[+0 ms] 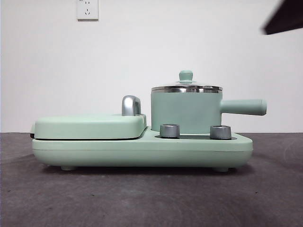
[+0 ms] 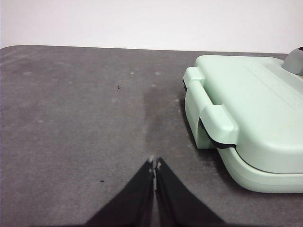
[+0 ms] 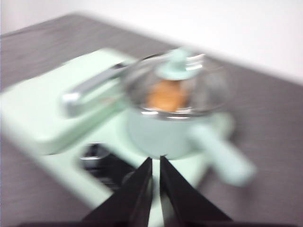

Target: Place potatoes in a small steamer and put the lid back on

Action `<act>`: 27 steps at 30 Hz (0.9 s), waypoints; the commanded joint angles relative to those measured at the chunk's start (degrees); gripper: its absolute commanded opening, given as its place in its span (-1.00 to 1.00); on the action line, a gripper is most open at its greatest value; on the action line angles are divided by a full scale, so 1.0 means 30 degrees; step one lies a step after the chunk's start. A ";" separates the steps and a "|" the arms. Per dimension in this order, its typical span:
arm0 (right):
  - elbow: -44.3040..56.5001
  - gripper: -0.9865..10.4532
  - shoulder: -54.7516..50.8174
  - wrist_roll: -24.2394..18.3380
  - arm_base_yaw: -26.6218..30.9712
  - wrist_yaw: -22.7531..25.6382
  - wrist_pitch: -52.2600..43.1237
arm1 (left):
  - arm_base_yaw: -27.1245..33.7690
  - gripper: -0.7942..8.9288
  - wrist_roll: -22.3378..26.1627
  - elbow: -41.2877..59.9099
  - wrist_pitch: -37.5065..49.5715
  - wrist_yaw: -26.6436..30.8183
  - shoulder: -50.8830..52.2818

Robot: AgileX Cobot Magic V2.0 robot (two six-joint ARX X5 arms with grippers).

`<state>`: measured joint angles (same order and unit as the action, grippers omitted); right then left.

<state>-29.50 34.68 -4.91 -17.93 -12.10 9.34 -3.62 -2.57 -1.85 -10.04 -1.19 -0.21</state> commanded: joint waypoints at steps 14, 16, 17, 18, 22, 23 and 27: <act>0.9304 -0.79 -1.1482 0.1195 0.5595 0.1180 -0.2557 | 0.0007 -0.82 -0.0073 0.0372 0.0226 0.0022 0.0007; 0.9610 -0.79 -1.1489 0.1494 0.5566 0.1173 -0.2361 | 0.0000 -0.82 -0.0073 0.0372 0.0226 0.0022 0.0007; 0.9610 -0.79 -1.1489 0.1574 0.5515 0.1151 -0.2142 | 0.0007 -0.82 -0.0066 0.0364 0.0240 0.0036 0.0007; 0.9610 -0.79 -1.1489 0.1632 0.5442 0.0991 -0.2011 | 0.0007 -0.82 -0.0066 0.0364 0.0248 0.0036 0.0007; 0.9610 -0.79 -1.1489 0.1923 0.5391 0.0976 -0.2113 | 0.0007 -0.82 -0.0066 0.0364 0.0233 0.0051 0.0007; 0.9610 -0.79 -1.1489 0.1923 0.5391 0.0984 -0.2178 | 0.0007 -0.82 -0.0066 0.0364 0.0233 0.0051 0.0007; 0.9610 -0.79 -1.1489 0.1923 0.5391 0.1042 -0.2244 | 0.0007 -0.82 -0.0066 0.0364 0.0233 0.0036 0.0007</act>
<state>-0.93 0.25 0.08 -1.61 -9.02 3.55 -3.62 -2.57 -1.85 -10.04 -1.19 -0.21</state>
